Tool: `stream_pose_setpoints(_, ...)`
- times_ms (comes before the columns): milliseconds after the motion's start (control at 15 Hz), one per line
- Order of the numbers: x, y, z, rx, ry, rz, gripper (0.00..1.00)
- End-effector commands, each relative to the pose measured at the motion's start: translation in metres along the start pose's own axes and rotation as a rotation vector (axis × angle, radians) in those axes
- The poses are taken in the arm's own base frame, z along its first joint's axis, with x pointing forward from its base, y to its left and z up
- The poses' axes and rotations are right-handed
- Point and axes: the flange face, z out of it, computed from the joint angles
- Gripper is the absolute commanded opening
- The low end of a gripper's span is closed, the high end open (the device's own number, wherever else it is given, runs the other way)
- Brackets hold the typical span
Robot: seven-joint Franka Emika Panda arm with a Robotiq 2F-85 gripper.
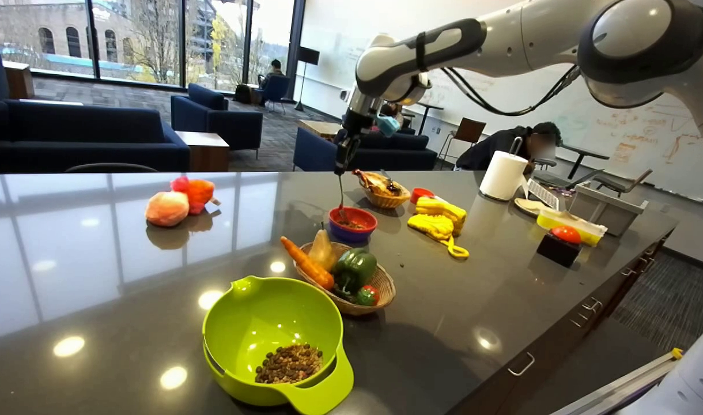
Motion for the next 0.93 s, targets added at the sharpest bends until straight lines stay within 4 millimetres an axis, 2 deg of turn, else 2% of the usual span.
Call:
stream_pose_setpoints(0,-0.016,-0.007,-0.014,-0.021,-0.009,0.036,0.05)
stream_pose_setpoints(733,-0.048,-0.021,-0.018,-0.041,-0.037,0.111,0.05)
stream_pose_setpoints(800,-0.05,-0.023,-0.017,-0.038,-0.04,0.114,0.39)
stream_pose_setpoints(867,-0.052,-0.025,-0.016,-0.035,-0.044,0.113,0.47)
